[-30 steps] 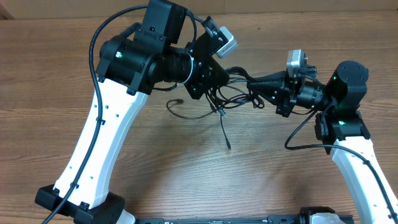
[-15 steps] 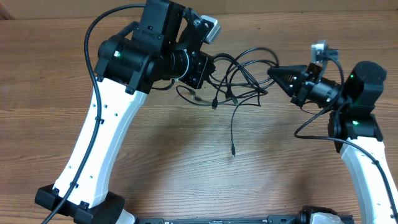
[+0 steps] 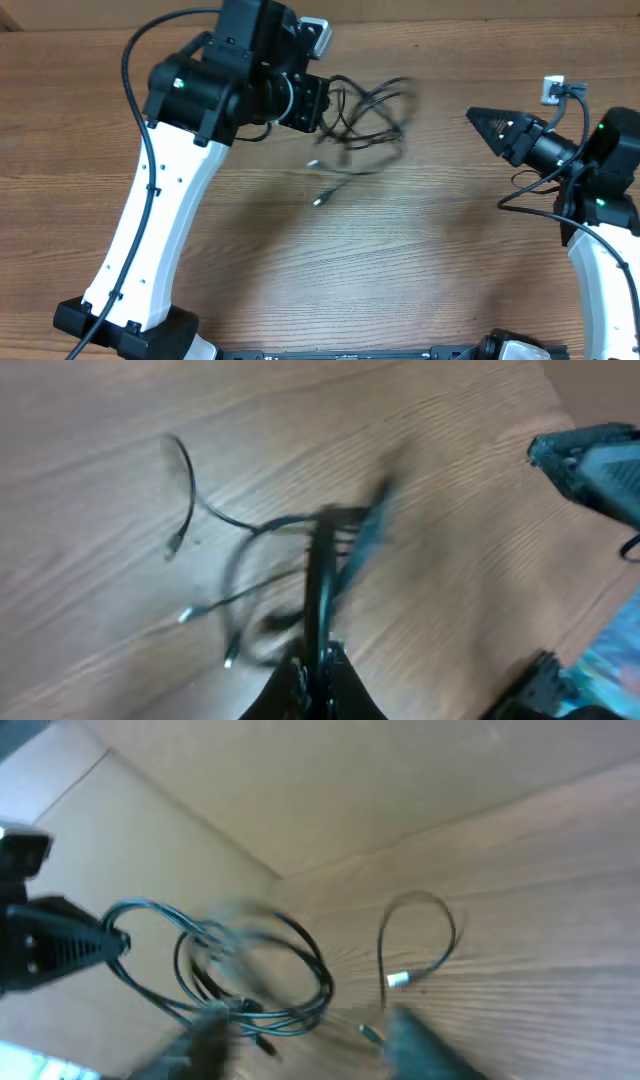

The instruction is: Untangle cables

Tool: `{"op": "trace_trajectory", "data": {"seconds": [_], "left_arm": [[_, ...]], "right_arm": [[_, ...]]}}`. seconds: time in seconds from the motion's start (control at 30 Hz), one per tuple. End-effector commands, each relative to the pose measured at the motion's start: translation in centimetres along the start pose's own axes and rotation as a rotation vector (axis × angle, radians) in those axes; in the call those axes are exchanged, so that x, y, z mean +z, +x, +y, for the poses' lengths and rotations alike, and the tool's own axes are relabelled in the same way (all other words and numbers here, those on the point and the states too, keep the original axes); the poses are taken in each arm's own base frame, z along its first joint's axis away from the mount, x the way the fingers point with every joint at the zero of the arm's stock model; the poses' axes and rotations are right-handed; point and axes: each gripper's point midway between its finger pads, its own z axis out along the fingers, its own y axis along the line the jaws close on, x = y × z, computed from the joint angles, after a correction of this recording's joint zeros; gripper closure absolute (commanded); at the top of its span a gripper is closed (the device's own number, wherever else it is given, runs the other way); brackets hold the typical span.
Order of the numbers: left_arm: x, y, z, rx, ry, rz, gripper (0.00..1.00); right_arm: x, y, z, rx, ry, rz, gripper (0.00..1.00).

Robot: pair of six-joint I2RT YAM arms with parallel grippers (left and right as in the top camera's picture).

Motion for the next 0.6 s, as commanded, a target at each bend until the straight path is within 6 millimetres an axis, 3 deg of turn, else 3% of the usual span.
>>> {"op": "trace_trajectory", "data": {"seconds": [0.0,0.33,0.57], "left_arm": [[-0.5,-0.1,-1.1,0.139,0.068,-0.01,0.96],[-0.9,0.5,-5.2,0.353,0.286,-0.027,0.96],[-1.0,1.3,-5.9,0.401,0.321,-0.006,0.96]], "right_arm": [[-0.1,-0.8,0.6,-0.023,0.005,-0.019,0.27],[0.6,2.0,4.8,-0.382,-0.23,0.084,0.21],[2.7,4.8,7.6,-0.772,-0.361,0.105,0.22]]}}
